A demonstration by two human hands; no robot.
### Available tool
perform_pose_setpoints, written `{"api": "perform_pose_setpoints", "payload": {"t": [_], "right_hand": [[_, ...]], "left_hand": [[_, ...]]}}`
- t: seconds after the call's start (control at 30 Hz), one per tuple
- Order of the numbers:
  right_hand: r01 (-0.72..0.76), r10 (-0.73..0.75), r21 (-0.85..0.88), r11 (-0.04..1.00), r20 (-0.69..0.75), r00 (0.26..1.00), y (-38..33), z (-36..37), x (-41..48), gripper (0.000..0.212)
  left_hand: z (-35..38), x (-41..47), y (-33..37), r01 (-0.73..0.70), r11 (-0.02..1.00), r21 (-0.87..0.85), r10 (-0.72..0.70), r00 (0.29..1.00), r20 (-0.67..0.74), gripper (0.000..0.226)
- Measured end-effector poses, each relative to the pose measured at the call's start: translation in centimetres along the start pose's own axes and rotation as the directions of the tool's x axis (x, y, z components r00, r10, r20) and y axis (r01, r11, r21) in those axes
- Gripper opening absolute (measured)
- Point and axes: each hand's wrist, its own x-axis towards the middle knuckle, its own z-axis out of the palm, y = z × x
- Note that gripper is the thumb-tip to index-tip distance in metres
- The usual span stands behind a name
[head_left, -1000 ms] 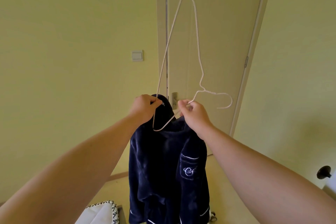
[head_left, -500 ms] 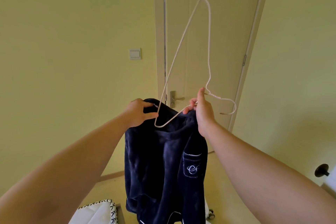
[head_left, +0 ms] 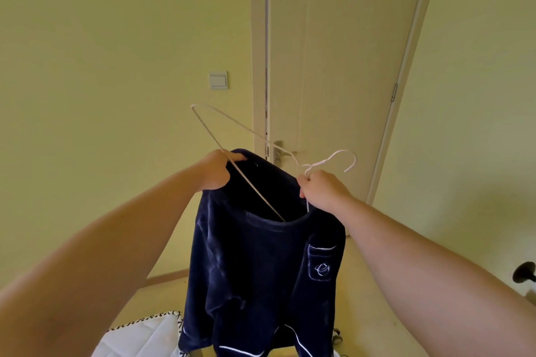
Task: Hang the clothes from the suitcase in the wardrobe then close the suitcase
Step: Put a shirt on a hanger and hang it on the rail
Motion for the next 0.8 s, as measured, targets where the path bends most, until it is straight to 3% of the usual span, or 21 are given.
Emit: {"api": "perform_pose_setpoints", "payload": {"t": [0.07,0.13,0.2,0.3,0.37,0.47,0.6,0.67,0.8], "right_hand": [[-0.031,0.03,0.073,0.997,0.015,0.999,-0.1,0.2,0.2,0.035],[-0.092,0.067,0.25,0.964,0.106,0.992,-0.6,0.1,0.0,0.033],[-0.162,0.077,0.412,0.897,0.214,0.974,-1.2,0.0,-0.1,0.045],[-0.256,0.109,0.499,0.828,0.305,0.946,-1.6,-0.1,-0.2,0.077],[-0.313,0.156,0.553,0.773,0.312,0.937,-1.6,0.2,0.0,0.078],[-0.304,0.265,0.538,0.787,0.15,0.952,-1.5,0.6,0.3,0.082],[-0.243,0.28,0.393,0.887,-0.037,0.959,-0.4,0.2,1.1,0.044],[-0.233,0.277,0.303,0.924,-0.111,0.954,0.0,-0.2,1.3,0.04],[-0.243,0.286,0.252,0.937,-0.152,0.946,0.6,-0.4,1.7,0.035]], "left_hand": [[-0.2,0.0,0.9,0.07,0.984,-0.164,-0.078,0.996,-0.041,0.079],[-0.2,-0.1,1.5,0.123,0.954,-0.274,-0.143,0.988,-0.052,0.077],[-0.1,-0.2,1.7,0.142,0.938,-0.315,-0.165,0.985,-0.046,0.077],[0.1,0.0,1.3,0.145,0.94,-0.307,-0.161,0.987,-0.027,0.078],[0.2,0.3,0.7,0.136,0.954,-0.268,-0.142,0.99,-0.005,0.08],[-0.2,0.6,0.0,0.089,0.98,-0.179,-0.087,0.996,0.015,0.082],[-1.5,0.6,-1.3,0.049,0.993,-0.106,-0.049,0.999,0.008,0.082],[-1.9,0.6,-2.2,0.039,0.996,-0.076,-0.037,0.999,0.031,0.083],[-2.8,0.6,-4.0,0.094,0.993,-0.07,-0.088,0.992,0.085,0.087]]}}
